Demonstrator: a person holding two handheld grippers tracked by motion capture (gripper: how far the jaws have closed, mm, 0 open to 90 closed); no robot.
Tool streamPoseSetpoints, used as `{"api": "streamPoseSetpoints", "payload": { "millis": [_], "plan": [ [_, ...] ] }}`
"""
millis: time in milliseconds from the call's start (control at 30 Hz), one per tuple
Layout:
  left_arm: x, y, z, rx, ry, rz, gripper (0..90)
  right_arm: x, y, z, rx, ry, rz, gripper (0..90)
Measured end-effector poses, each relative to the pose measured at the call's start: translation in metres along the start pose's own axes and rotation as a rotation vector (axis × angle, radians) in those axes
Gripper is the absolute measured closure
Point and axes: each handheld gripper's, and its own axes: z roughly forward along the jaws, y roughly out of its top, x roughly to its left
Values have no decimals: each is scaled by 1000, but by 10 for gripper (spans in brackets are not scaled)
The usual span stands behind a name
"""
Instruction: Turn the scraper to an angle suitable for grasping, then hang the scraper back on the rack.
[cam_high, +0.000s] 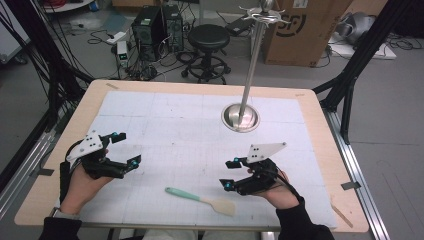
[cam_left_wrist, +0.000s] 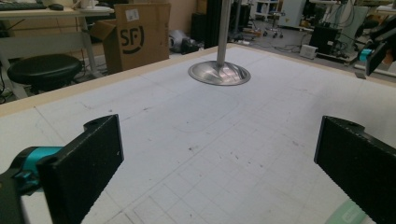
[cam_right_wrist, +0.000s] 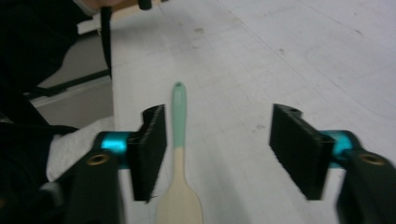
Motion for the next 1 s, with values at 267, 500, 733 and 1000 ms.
{"api": "streamPoseSetpoints", "payload": {
  "millis": [267,500,733,1000],
  "plan": [
    [0,1,1,-2,-5,0,18,5,2,9,85,-57,22,4],
    [-2,0,1,6,-5,5,18,17,9,33,218,-52,-50,5],
    [-4,0,1,9,-11,6,18,27,14,64,381,-48,-86,48],
    [-6,0,-1,15,-17,15,18,29,13,92,497,-101,-111,246]
  ]
}}
